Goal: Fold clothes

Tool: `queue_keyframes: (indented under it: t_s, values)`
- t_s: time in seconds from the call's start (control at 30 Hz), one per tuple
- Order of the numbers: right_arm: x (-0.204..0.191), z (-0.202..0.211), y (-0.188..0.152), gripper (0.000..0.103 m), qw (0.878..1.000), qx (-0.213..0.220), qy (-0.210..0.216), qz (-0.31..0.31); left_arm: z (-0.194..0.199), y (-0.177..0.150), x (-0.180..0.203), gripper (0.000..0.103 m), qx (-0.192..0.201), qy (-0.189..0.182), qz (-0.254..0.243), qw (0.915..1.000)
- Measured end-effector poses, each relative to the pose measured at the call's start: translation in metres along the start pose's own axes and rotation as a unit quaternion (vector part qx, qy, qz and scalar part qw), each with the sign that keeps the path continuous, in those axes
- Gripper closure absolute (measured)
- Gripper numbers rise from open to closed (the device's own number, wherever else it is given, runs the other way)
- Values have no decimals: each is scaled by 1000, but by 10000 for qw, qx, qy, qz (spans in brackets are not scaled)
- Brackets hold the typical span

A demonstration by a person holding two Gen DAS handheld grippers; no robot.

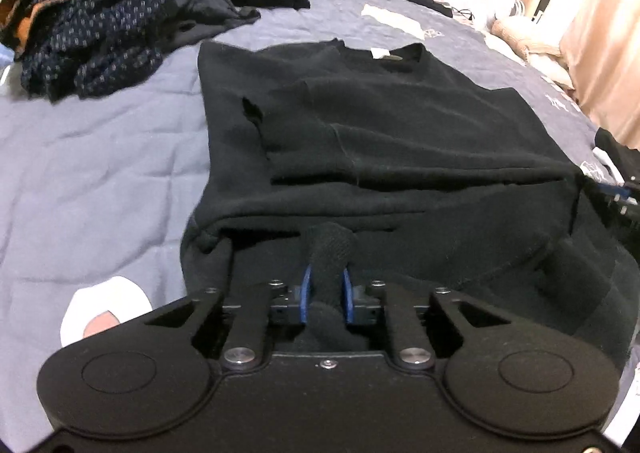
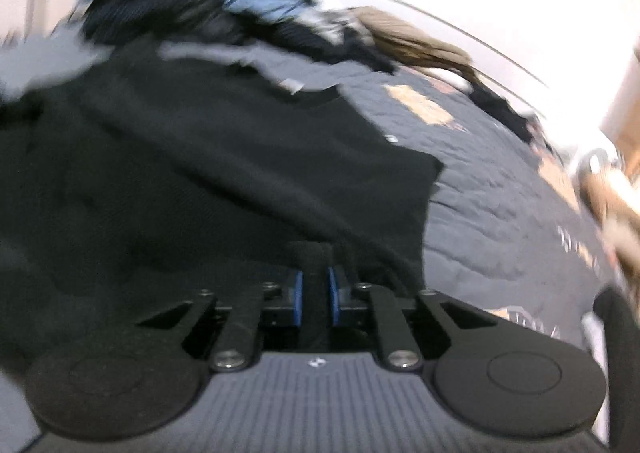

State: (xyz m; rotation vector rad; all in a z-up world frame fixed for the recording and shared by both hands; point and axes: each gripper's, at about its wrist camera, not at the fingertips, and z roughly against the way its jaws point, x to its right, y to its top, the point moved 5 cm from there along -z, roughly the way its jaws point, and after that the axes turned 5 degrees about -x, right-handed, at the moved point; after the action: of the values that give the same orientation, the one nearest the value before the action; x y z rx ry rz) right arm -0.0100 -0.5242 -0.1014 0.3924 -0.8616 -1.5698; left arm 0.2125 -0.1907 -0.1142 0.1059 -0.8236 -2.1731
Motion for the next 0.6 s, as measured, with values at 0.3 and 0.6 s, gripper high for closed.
queue_keyframes:
  t_s: [0.3, 0.6]
  values:
    - [66, 28, 6, 95, 9673, 776, 504, -2360, 63, 29, -29, 91, 1329, -6, 939, 9867]
    - [68, 0, -5, 94, 9674, 225, 651, -2436, 12, 15, -31, 83, 566, 555, 875, 9930]
